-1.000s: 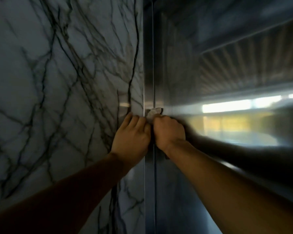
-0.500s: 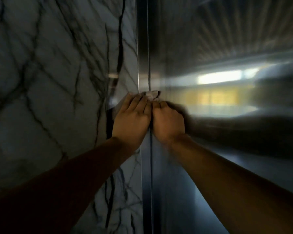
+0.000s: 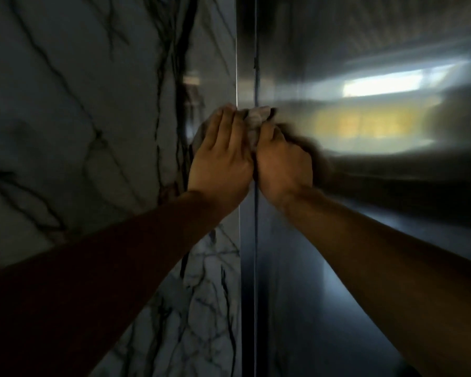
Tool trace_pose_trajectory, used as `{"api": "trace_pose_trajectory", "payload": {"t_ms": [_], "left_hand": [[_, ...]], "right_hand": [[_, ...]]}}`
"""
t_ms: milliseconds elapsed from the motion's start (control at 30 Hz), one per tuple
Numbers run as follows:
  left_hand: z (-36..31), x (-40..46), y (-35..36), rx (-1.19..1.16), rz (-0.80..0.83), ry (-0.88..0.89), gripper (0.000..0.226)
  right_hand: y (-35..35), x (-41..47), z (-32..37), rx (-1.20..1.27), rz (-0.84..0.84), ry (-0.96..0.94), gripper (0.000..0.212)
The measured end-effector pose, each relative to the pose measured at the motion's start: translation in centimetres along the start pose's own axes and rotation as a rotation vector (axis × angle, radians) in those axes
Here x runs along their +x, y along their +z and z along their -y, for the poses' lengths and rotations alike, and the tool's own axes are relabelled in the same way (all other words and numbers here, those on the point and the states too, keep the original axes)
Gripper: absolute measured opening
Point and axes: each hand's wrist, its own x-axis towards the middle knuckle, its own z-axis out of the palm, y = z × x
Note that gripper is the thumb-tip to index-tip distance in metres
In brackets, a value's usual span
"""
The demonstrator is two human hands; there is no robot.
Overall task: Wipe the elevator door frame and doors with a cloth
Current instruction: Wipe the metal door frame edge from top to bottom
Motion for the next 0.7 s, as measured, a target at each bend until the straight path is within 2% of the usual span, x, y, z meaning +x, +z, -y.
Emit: {"api": "trace_pose_trajectory", "payload": {"t_ms": [133, 300, 400, 567, 700], "left_hand": [[-0.2, -2.0, 0.3, 0.052, 0.046, -0.001, 0.069], [-1.5, -5.8, 1.8, 0.229, 0.085, 0.001, 0.070], [-2.2, -7.7, 2.2, 0.223, 0.107, -0.032, 0.066], [-3.9, -11.8, 3.8, 0.298, 0.131, -0.003, 0.069], [-5.2, -14.2, 4.5, 0.287, 0.134, -0.070, 0.070]], "right_hand": [[0.7, -0.4, -0.1, 0.075, -0.022, -0.009, 0.052], [2.3, -4.3, -0.8, -0.057, -0.002, -0.128, 0.062], [3.6, -6.7, -1.0, -0.064, 0.024, -0.134, 0.068], [6.0, -10.8, -1.3, -0.071, 0.040, -0.138, 0.068], [7.9, -14.2, -1.1, -0.090, 0.048, -0.139, 0.063]]}}
